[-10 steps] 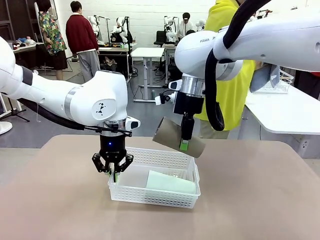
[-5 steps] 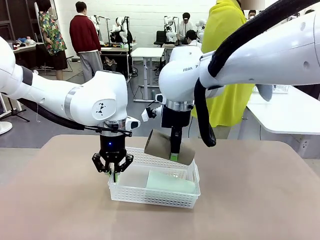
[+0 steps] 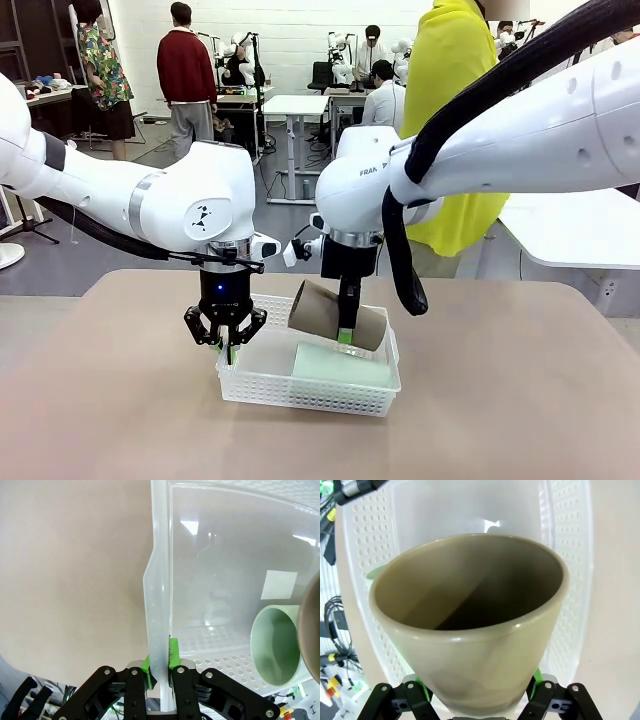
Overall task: Clean and organize the cups into the basket.
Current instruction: Pick up the Reusable plastic cup from the right side of the table and stack it inside the Organizing basket in the center of the table.
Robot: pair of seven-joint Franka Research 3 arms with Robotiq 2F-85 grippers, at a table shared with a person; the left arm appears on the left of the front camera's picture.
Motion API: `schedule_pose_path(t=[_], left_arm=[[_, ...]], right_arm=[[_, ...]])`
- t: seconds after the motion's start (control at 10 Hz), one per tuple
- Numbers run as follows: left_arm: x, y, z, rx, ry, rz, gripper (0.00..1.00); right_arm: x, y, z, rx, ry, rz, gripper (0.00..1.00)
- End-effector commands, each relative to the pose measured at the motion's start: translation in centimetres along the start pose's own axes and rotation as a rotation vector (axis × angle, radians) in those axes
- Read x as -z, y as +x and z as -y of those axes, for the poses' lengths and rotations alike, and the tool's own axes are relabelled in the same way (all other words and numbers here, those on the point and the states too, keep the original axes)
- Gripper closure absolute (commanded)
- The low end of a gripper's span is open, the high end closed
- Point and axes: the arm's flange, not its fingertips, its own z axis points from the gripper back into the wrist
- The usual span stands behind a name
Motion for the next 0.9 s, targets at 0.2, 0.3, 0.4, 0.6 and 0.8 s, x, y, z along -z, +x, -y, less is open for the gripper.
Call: schedule_pose_path(t=[0.2, 0.3, 0.4, 0.6, 0.8], left_arm=[[-0.18, 0.03, -0.05, -0.001, 0.002, 0.008, 1.00], [-0.18, 0.03, -0.05, -0.001, 0.002, 0.008, 1.00], [-0.18, 0.03, -0.05, -0.001, 0.002, 0.008, 1.00], [-0.18, 0.03, -0.05, -0.001, 0.002, 0.008, 1.00], [-0.18, 0.03, -0.05, -0.001, 0.002, 0.008, 1.00]], right_arm=[[2.46, 0.68, 1.13, -0.023, 0.027, -0.025, 0.17], [2.47, 0.70, 1.09, -0.034, 0.025, -0.020, 0.09], [2.42, 0.79, 1.11, -0.042, 0.025, -0.017, 0.00], [2.26, 1.01, 1.08, -0.045, 0.021, -0.013, 0.00], [2.24, 1.11, 1.07, -0.047, 0.015, -0.009, 0.00]])
